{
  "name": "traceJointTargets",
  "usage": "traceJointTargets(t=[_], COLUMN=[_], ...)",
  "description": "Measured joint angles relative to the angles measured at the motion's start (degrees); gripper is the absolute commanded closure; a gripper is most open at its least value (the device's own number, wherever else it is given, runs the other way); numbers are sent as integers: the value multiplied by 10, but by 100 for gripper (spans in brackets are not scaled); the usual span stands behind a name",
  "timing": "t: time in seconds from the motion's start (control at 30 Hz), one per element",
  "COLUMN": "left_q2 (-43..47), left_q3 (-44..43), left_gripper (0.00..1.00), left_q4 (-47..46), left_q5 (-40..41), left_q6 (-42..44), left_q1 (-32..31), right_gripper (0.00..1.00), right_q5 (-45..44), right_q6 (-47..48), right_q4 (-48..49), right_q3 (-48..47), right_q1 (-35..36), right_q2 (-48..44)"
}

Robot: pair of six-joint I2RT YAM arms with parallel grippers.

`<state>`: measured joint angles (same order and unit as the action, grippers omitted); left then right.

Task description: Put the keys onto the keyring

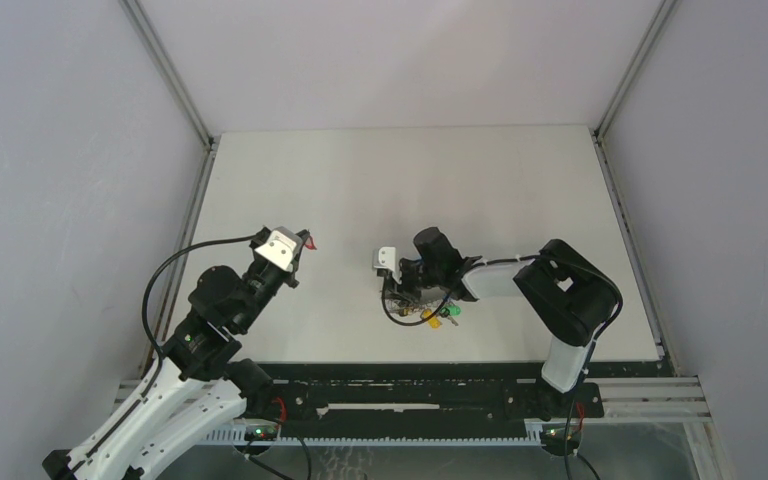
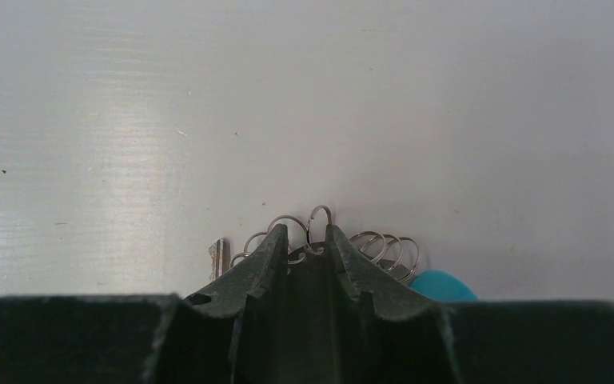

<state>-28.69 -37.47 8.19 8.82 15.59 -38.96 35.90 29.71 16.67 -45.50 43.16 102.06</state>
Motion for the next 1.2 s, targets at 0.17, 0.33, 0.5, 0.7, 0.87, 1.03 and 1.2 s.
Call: traceJointTargets(t=[0.17, 0.33, 0.5, 0.7, 0.87, 1.03, 1.2], left_q2=[0, 0, 0, 0, 0, 0, 0], left_q3=[0, 0, 0, 0, 0, 0, 0], left_gripper=[100, 100, 100, 100, 100, 100, 100], left_q4=[0, 0, 0, 0, 0, 0, 0], left_q5=[0, 0, 0, -2, -2, -2, -2], left_q6=[0, 0, 0, 0, 0, 0, 0], left_q1=[0, 0, 0, 0, 0, 0, 0], right_gripper=[80, 81, 82, 82, 83, 83, 84], right_q5=[-11, -23, -28, -43, -54, -63, -72], right_q6=[-3, -5, -5, -4, -5, -5, -5], right_q4=[-4, -8, -14, -36, -42, -48, -56], right_q3=[-6, -18, -19, -25, -28, -35, -38], right_q1=[2, 3, 5, 9, 9, 12, 12], right_q2=[3, 11, 12, 13, 13, 15, 16])
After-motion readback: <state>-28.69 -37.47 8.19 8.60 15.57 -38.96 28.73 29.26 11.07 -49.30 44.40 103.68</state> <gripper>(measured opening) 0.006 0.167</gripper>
